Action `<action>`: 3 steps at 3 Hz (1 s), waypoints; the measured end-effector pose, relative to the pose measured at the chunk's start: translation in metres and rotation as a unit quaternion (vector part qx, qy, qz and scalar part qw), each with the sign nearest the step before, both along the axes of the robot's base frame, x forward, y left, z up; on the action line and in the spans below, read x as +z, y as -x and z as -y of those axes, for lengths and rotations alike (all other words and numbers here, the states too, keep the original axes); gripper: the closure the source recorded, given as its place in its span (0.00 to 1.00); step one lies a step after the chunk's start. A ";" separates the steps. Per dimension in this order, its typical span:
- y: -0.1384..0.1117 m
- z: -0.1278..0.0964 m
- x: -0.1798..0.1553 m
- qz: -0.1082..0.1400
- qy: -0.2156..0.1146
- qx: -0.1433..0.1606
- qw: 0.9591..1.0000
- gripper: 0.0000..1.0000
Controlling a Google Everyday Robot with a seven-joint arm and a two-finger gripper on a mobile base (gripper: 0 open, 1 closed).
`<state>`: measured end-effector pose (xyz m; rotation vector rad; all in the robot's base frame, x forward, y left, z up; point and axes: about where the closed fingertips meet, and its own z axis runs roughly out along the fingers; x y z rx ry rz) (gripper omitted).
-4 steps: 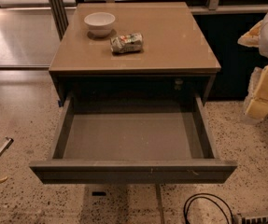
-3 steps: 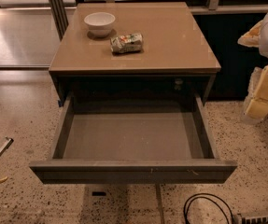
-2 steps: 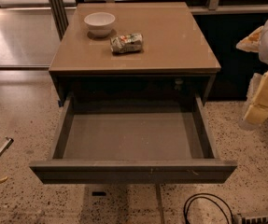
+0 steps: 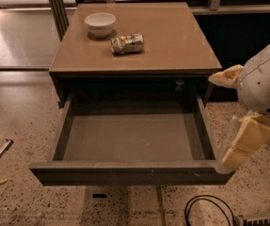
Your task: Close top drawer
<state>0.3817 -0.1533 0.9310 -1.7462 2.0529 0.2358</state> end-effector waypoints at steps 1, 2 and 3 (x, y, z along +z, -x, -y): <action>0.030 -0.034 -0.046 -0.023 -0.073 0.026 0.997 0.00; 0.053 -0.066 -0.096 -0.025 -0.148 0.036 0.988 0.00; 0.078 -0.111 -0.154 -0.041 -0.206 0.026 0.977 0.00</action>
Offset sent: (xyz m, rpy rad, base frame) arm -0.0952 0.1114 -0.1792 0.5602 0.1125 0.0718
